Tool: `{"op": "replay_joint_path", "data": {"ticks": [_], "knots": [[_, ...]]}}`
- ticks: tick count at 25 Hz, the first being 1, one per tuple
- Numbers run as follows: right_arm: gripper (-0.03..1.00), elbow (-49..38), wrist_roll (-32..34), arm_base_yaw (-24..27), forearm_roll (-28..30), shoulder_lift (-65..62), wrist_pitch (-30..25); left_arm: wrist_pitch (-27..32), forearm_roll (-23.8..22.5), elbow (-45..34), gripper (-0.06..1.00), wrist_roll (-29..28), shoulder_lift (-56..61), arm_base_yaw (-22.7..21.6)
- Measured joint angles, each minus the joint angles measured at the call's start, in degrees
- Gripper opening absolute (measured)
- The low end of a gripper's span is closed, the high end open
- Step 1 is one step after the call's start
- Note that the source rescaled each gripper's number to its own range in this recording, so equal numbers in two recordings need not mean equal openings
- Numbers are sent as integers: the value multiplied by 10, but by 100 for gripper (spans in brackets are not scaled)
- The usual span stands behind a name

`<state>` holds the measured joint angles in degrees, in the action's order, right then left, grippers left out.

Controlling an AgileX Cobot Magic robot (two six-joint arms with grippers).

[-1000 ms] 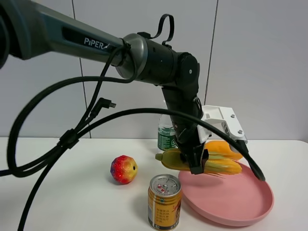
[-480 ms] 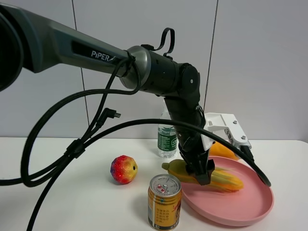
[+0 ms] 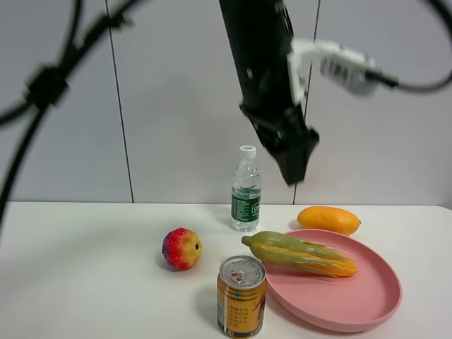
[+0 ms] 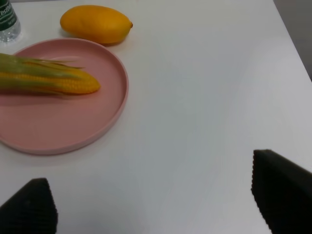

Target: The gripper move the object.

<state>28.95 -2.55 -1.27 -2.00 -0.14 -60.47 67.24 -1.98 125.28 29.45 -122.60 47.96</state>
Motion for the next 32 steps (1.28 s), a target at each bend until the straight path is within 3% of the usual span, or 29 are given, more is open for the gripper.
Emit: {"op": "replay_joint_path", "data": {"ticks": [6, 11, 22, 26, 32], "knots": [[100, 0, 0, 0, 0, 0, 0, 15, -79, -9, 100, -97, 126, -8], [100, 0, 0, 0, 0, 0, 0, 16, -89, -133, 100, -164, 255, -52], [100, 0, 0, 0, 0, 0, 0, 23, -91, -552, 100, -278, 661, -227], [100, 0, 0, 0, 0, 0, 0, 25, -62, -662, 100, -285, 826, -310], [100, 0, 0, 0, 0, 0, 0, 26, -13, -757, 100, -244, 1035, -418]]}}
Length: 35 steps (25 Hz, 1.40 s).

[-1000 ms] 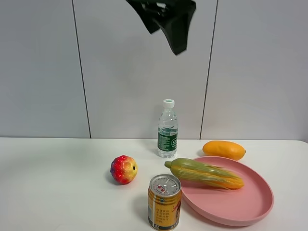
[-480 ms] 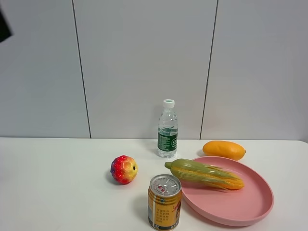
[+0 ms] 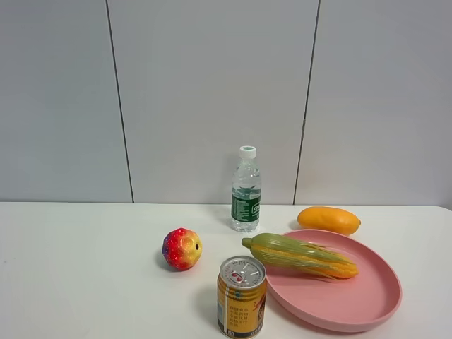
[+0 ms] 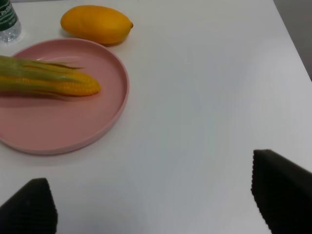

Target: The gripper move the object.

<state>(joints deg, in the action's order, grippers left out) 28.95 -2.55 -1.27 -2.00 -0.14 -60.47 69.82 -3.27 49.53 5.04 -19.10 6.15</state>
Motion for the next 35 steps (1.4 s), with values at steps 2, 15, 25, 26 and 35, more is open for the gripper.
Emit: {"op": "replay_joint_path", "data": {"ticks": [2, 15, 25, 26, 35], "knots": [[100, 0, 0, 0, 0, 0, 0, 0, 26, -26, 100, 1, 52, -18], [100, 0, 0, 0, 0, 0, 0, -53, 61, -184, 100, -31, 194, -34], [100, 0, 0, 0, 1, 0, 0, -91, 56, -204, 100, -31, 195, -34], [100, 0, 0, 0, 1, 0, 0, -91, 56, -204, 100, -31, 195, -34], [100, 0, 0, 0, 1, 0, 0, -91, 56, -204, 100, -31, 195, -34]]}}
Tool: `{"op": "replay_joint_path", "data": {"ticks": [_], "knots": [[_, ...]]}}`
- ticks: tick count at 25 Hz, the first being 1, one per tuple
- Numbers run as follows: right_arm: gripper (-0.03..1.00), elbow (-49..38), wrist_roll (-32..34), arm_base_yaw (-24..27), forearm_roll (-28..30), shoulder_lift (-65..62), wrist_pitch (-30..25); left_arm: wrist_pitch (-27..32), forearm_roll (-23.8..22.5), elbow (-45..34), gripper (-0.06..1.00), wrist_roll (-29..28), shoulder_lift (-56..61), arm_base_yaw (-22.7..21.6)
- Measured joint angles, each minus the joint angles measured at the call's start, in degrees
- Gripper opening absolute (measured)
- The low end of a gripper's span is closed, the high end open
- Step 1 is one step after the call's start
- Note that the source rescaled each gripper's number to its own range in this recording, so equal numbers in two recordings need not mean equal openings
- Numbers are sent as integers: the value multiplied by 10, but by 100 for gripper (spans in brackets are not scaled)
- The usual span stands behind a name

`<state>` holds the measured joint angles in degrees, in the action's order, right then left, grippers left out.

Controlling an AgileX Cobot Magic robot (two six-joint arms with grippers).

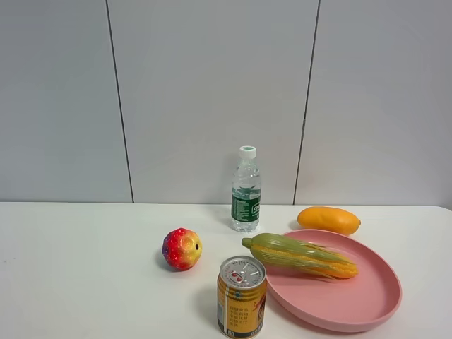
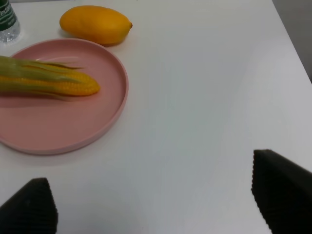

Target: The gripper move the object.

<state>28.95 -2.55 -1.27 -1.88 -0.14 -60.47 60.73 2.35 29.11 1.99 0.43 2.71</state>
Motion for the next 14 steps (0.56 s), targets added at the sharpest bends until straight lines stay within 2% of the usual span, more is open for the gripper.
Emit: {"op": "replay_joint_path", "data": {"ticks": [14], "knots": [[100, 0, 0, 0, 0, 0, 0, 0, 0, 0, 100, 0, 0, 0]]}}
